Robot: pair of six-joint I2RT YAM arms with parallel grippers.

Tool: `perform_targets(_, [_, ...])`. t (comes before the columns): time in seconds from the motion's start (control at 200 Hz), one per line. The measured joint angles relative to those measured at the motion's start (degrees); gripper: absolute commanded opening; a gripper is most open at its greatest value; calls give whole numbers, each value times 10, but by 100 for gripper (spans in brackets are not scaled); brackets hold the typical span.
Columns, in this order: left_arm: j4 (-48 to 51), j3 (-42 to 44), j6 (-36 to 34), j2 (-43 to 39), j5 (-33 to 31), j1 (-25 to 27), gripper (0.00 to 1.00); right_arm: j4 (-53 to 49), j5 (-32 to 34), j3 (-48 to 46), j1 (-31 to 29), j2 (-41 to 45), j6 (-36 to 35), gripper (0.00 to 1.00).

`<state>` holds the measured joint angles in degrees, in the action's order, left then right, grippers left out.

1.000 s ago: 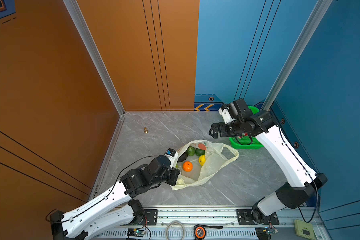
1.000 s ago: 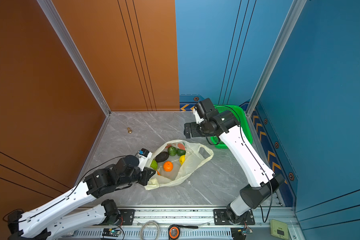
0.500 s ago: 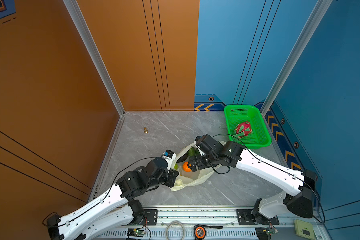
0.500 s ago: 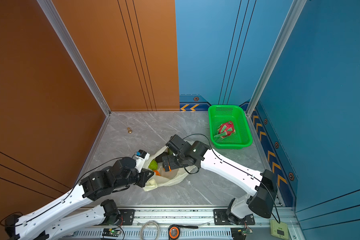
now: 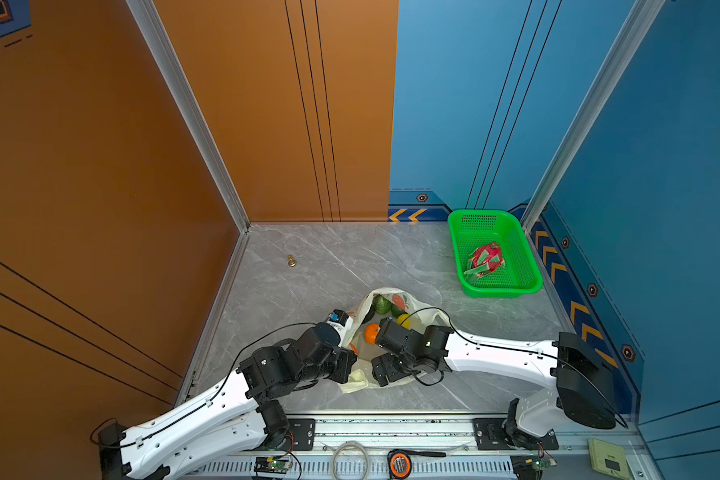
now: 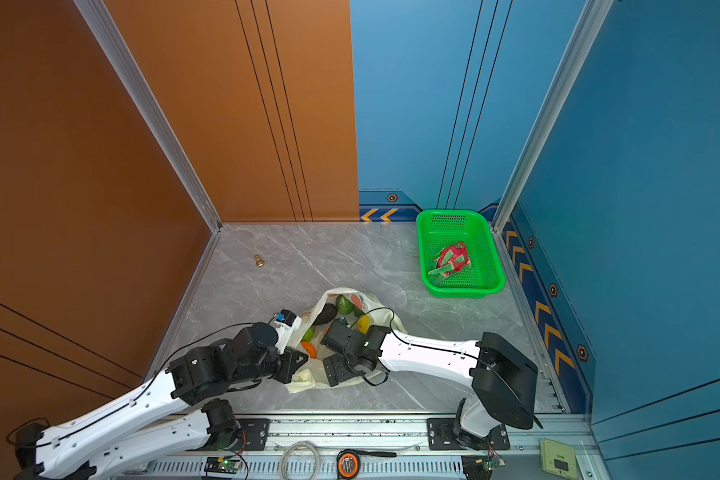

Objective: Untie the knot of the plastic bag and take out the fruit
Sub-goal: 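Move the right gripper back into the bag above the oranges, then lower the right gripper onto the orange with a stem and close it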

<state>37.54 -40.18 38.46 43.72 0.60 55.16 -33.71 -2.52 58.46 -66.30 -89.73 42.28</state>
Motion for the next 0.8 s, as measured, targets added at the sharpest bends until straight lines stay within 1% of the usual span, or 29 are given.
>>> perform_targets(0.115, [2, 1, 6, -1, -2, 4, 0, 3, 1, 1, -7, -7, 9, 96])
perform_targets(0.411, [6, 1, 6, 1, -11, 7, 0, 18, 36, 61, 16, -9, 18, 96])
perform_targets(0.596, [8, -2, 6, 8, -19, 7, 0, 43, 56, 62, 31, -35, 26, 95])
perform_targets(0.801, [9, -10, 6, 9, -23, 7, 0, 104, 68, 44, 58, -50, 32, 94])
